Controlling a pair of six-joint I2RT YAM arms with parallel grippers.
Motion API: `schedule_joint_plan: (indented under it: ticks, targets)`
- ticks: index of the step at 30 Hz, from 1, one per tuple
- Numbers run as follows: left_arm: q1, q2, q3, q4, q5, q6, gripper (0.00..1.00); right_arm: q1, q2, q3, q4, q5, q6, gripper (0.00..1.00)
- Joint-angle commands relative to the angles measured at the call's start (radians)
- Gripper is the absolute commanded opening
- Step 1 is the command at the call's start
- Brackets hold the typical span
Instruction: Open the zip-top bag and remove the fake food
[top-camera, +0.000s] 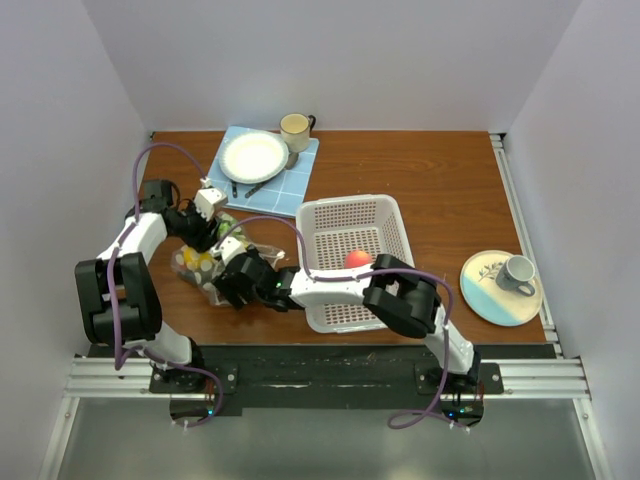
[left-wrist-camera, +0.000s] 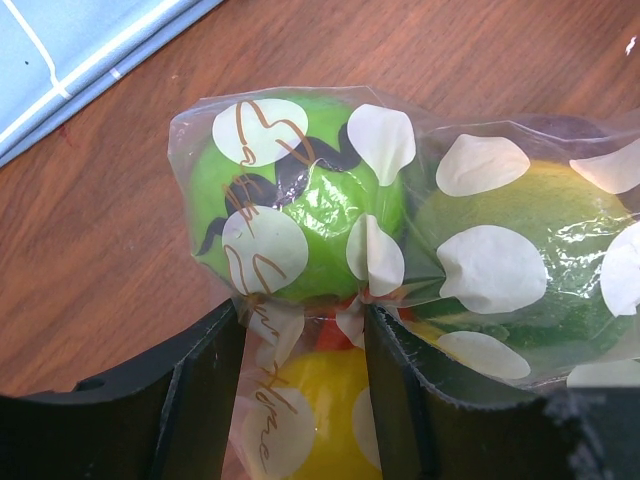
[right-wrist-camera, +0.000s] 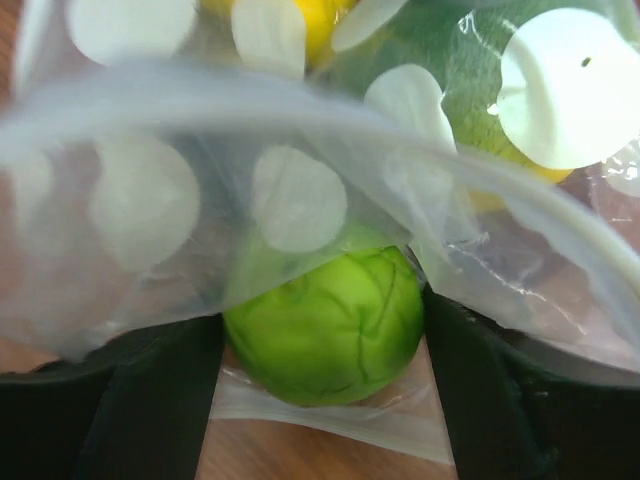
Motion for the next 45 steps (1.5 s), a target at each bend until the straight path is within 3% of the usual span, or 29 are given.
schedule_joint_plan:
  ticks: [1,3,4,5,11,17,20,23,26,30,33,38,41,43,44,45]
  targets:
    - [-0.001,-0.012,-0.022,-0.038,0.004,0.021,0.55,-0.011,-0.049,-0.014,0.025,-0.014,0.005,0.59]
    - [-0.001,-0.004,-0.019,-0.035,0.004,0.018,0.55,-0.011,-0.084,-0.039,0.027,-0.008,0.006,0.45]
    - [-0.001,0.001,-0.019,-0.032,0.004,0.015,0.55,-0.011,-0.129,-0.069,0.027,-0.005,0.006,0.32]
    - [0.001,0.002,-0.016,-0.029,0.002,0.015,0.55,-0.011,-0.161,-0.088,0.028,-0.001,0.008,0.28]
    - [0.001,0.012,-0.023,-0.002,-0.019,0.010,0.54,-0.011,-0.484,-0.266,-0.012,0.005,0.005,0.33]
    - [0.001,0.019,-0.004,-0.011,-0.018,-0.002,0.54,-0.070,-0.797,-0.486,-0.042,0.149,0.037,0.35]
    - [0.001,0.009,0.016,-0.030,-0.004,-0.011,0.54,-0.220,-0.851,-0.565,-0.102,0.183,0.126,0.32]
    - [-0.001,-0.004,0.052,-0.090,0.016,-0.014,0.54,-0.288,-0.852,-0.615,-0.113,0.195,0.144,0.31]
    - [-0.002,-0.046,0.082,-0.145,0.048,-0.016,0.54,-0.297,-0.803,-0.613,-0.119,0.213,0.134,0.40]
    - [-0.007,-0.110,0.105,-0.182,0.074,-0.032,0.53,-0.300,-0.714,-0.541,-0.151,0.221,0.141,0.78]
    - [-0.011,-0.133,0.147,-0.248,0.094,-0.037,0.45,-0.302,-0.671,-0.513,-0.154,0.216,0.157,0.92]
    - [-0.014,-0.189,0.178,-0.290,0.114,-0.045,0.22,-0.302,-0.660,-0.490,-0.144,0.215,0.164,0.99]
    - [-0.015,-0.200,0.162,-0.270,0.088,-0.049,0.14,-0.302,-0.690,-0.488,-0.147,0.212,0.167,0.98]
    - [-0.013,-0.194,0.148,-0.258,0.050,-0.040,0.27,-0.300,-0.724,-0.505,-0.139,0.183,0.161,0.98]
    - [-0.011,-0.183,0.133,-0.244,0.036,-0.034,0.53,-0.299,-0.741,-0.514,-0.132,0.163,0.160,0.99]
    - [-0.007,-0.176,0.122,-0.229,0.026,-0.034,0.61,-0.297,-0.784,-0.533,-0.128,0.141,0.158,0.99]
